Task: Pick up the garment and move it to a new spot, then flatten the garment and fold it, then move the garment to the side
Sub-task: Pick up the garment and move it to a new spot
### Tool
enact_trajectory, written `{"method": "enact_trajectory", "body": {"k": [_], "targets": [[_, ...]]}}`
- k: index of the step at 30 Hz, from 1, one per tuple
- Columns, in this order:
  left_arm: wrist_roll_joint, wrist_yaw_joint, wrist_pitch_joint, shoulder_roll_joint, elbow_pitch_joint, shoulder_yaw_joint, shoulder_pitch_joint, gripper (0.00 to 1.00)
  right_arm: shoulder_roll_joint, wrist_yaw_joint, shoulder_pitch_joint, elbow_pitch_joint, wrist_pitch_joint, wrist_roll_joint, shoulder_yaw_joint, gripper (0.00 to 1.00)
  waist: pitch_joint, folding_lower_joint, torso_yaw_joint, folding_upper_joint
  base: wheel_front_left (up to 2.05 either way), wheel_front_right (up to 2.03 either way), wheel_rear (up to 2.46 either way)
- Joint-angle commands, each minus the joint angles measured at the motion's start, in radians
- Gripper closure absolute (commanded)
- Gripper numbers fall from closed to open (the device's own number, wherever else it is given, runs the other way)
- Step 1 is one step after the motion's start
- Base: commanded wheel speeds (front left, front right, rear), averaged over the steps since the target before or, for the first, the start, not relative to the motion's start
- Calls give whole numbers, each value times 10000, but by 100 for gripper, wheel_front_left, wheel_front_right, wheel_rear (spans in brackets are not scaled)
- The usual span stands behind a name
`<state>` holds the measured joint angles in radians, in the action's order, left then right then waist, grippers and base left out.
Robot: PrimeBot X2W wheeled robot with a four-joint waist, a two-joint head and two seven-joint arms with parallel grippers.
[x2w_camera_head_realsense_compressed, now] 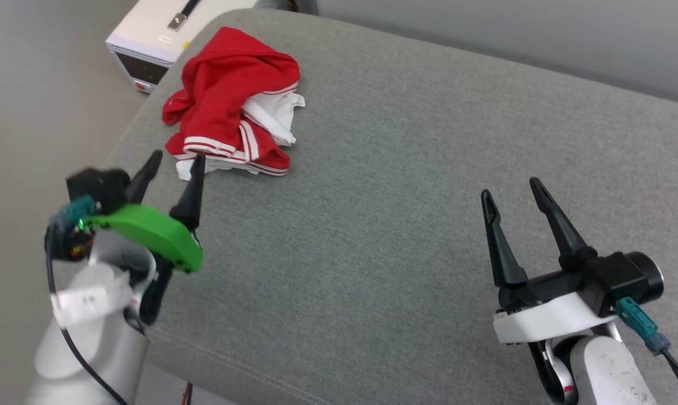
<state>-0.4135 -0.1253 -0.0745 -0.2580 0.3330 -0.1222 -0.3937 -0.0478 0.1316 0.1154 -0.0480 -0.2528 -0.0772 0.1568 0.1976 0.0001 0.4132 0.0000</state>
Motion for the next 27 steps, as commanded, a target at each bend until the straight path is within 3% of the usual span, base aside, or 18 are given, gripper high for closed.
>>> {"method": "enact_trajectory", "body": {"k": [1,9,15,26,27], "targets": [[-358,-49,556,-397,149,-185,-643,0,-84,-9,263,-185,-90,117,45,0,1122,-1,-933,0,0,0,0],[-2486,-52,4845,-1925,1466,-565,-3324,0,-307,-9,852,-1045,-90,198,364,0,2408,-1,-1738,0,0,0,0],[-3193,-36,7099,-2591,2475,-551,-4412,0,-321,-9,1136,-1382,-90,352,508,0,3058,-1,-2274,0,0,0,0],[-3516,112,7899,-2882,4389,-452,-5173,0,-341,-9,1243,-1646,-90,459,556,0,3613,-1,-2799,0,0,0,0],[-3595,96,8064,-2832,4572,-490,-5156,44,-340,-9,1246,-1645,-90,468,550,0,3637,-1,-2804,0,0,0,0]]}}
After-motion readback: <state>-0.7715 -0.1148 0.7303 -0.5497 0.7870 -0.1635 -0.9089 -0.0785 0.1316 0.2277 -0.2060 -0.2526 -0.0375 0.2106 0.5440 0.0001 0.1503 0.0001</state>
